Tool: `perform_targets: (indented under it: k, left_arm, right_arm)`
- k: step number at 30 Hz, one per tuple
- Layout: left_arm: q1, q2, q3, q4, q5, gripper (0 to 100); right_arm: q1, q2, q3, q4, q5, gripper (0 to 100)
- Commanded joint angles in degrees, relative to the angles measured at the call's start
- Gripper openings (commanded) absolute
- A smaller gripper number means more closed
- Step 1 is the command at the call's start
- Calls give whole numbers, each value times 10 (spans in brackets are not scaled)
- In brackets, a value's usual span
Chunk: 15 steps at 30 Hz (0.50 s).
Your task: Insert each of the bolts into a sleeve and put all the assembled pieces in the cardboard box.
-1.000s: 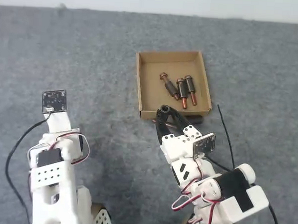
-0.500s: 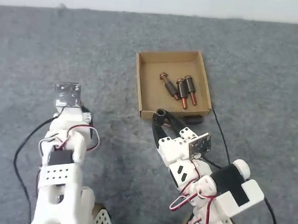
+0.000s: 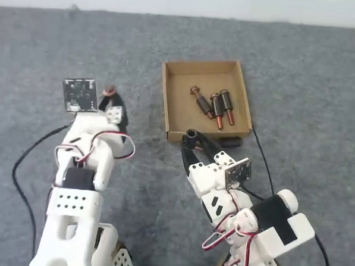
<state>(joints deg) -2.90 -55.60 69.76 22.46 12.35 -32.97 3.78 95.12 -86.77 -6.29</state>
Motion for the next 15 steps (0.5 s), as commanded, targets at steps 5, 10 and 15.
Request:
perform_targets:
  k: [5, 10, 15]
  left_arm:
    - [97, -21, -85, -21, 12, 13]
    - [174, -22, -90, -21, 12, 15]
    - [244, -22, -87, -21, 12, 15]
  right_arm:
    - [-6, 0, 10, -13, -3, 6]
    - [-6, 0, 10, -13, -3, 6]
    - [-6, 0, 10, -13, -3, 6]
